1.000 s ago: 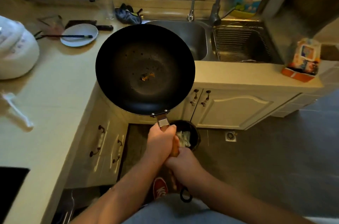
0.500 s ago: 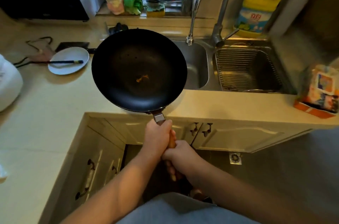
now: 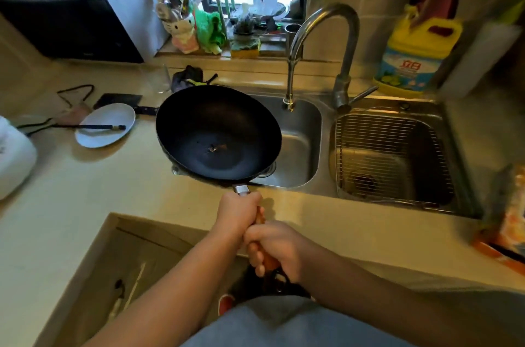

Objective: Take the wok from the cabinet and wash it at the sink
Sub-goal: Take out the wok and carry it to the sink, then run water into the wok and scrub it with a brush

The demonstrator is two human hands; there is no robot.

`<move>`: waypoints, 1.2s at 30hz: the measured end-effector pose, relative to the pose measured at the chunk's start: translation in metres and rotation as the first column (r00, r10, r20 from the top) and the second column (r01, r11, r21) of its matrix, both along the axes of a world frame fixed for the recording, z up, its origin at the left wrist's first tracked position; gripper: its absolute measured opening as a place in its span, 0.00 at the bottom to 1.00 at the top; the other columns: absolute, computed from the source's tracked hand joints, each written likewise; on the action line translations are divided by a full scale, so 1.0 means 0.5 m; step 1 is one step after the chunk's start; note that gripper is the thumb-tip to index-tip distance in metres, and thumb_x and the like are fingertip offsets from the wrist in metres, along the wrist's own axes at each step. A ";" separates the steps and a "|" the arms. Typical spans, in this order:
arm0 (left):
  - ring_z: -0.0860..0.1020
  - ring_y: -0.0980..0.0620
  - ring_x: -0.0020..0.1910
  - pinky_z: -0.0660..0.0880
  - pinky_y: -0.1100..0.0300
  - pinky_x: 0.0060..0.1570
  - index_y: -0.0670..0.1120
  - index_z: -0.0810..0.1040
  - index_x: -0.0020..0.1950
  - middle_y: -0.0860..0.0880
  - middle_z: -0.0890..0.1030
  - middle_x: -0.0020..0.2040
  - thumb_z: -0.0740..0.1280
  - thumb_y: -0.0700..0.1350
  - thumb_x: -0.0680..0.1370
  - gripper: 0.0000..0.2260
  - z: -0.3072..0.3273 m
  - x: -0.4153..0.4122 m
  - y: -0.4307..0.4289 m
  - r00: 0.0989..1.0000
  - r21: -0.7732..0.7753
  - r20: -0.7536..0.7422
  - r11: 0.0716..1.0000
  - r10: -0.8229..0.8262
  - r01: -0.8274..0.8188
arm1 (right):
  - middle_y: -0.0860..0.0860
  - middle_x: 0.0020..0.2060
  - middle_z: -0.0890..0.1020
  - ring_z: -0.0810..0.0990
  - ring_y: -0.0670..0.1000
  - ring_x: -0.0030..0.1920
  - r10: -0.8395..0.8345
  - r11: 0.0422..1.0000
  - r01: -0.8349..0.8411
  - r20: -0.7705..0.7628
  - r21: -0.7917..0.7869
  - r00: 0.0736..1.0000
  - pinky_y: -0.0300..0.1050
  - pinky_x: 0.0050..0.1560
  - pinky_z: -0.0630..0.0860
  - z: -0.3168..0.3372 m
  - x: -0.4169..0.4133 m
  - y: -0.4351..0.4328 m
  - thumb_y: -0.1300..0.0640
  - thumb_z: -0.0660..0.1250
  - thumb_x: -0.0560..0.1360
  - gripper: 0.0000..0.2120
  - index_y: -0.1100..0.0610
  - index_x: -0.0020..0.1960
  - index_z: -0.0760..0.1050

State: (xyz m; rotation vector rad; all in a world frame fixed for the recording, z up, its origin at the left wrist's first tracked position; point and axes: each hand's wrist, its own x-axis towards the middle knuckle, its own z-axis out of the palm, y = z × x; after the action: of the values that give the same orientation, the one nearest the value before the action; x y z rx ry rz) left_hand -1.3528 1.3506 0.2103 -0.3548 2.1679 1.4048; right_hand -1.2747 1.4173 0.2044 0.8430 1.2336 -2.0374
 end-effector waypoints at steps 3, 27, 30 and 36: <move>0.75 0.48 0.26 0.72 0.59 0.29 0.39 0.76 0.34 0.43 0.78 0.30 0.65 0.36 0.73 0.08 -0.006 -0.036 0.034 0.999 -0.017 0.040 1.000 -0.025 0.026 | 0.47 0.22 0.71 0.68 0.44 0.20 -0.021 0.998 0.027 0.098 -0.057 0.995 0.34 0.19 0.66 0.007 -0.040 0.031 0.65 0.62 0.73 0.09 0.55 0.35 0.70; 0.72 0.52 0.16 0.65 0.70 0.17 0.45 0.77 0.30 0.50 0.73 0.16 0.68 0.44 0.68 0.07 -0.131 -0.336 0.083 0.787 -0.035 0.436 0.865 -0.437 0.500 | 0.50 0.22 0.74 0.72 0.44 0.18 -0.480 0.852 0.523 0.427 0.019 0.766 0.35 0.17 0.70 -0.060 -0.330 0.015 0.66 0.63 0.71 0.06 0.61 0.36 0.74; 0.73 0.50 0.21 0.66 0.68 0.20 0.44 0.78 0.31 0.48 0.75 0.21 0.68 0.44 0.68 0.07 -0.146 -0.346 0.087 0.776 -0.045 0.454 0.858 -0.438 0.511 | 0.50 0.22 0.75 0.73 0.44 0.18 -0.492 0.842 0.539 0.452 0.030 0.744 0.35 0.17 0.70 -0.066 -0.341 0.014 0.66 0.64 0.71 0.06 0.61 0.35 0.74; 0.75 0.48 0.28 0.69 0.63 0.27 0.43 0.78 0.35 0.45 0.77 0.29 0.68 0.44 0.69 0.05 -0.163 -0.351 0.091 0.765 -0.025 0.473 0.862 -0.437 0.507 | 0.51 0.23 0.75 0.74 0.45 0.19 -0.465 0.848 0.530 0.466 -0.010 0.753 0.35 0.19 0.71 -0.079 -0.346 0.025 0.67 0.64 0.71 0.03 0.61 0.40 0.73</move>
State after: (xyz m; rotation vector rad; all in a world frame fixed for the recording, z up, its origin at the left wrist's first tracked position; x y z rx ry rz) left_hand -1.5283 1.3959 0.1287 -0.1454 1.8010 0.7772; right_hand -1.4477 1.4297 0.1649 1.6027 0.6286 -2.1111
